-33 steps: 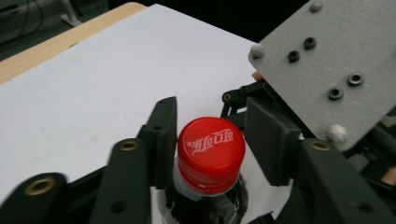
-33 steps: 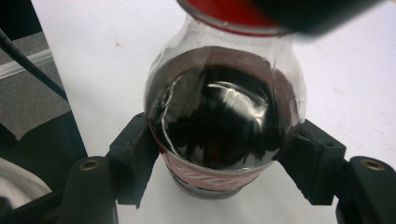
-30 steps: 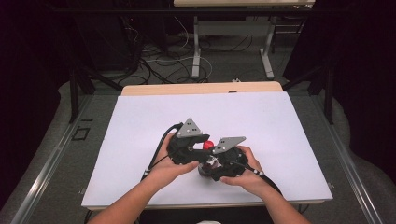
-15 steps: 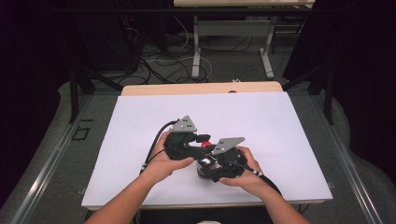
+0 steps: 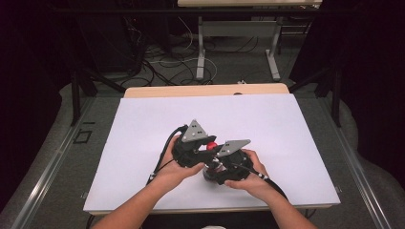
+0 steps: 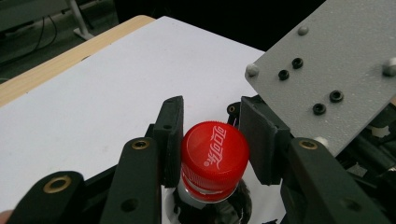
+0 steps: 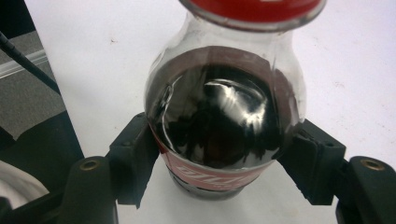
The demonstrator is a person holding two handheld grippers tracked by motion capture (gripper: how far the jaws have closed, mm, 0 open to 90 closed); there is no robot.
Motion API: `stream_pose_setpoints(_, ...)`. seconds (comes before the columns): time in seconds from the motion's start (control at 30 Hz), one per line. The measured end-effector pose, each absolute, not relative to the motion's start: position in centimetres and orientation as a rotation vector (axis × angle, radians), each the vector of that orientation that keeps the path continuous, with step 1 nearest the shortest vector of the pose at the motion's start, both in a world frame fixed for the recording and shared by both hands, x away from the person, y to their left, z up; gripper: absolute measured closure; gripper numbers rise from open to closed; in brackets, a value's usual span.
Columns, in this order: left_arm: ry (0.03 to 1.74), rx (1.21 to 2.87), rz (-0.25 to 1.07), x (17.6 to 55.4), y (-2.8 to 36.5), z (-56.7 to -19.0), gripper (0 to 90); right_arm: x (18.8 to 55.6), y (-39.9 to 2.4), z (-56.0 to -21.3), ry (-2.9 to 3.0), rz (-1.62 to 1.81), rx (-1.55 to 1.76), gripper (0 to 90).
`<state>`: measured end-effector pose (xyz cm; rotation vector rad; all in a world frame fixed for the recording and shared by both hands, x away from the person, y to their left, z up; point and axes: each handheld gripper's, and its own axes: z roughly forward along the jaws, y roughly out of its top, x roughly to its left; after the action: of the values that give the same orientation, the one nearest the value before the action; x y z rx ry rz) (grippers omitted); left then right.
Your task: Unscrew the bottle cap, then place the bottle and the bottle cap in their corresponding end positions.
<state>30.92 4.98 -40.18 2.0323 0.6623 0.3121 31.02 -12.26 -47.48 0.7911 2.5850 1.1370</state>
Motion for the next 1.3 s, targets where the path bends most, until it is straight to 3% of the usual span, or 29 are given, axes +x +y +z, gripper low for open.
stream_pose_setpoints(1.3,0.887,1.971,0.334,34.6,10.4,-42.1,61.3,32.7,-15.0,-47.3,2.467,1.146,0.900,31.8)
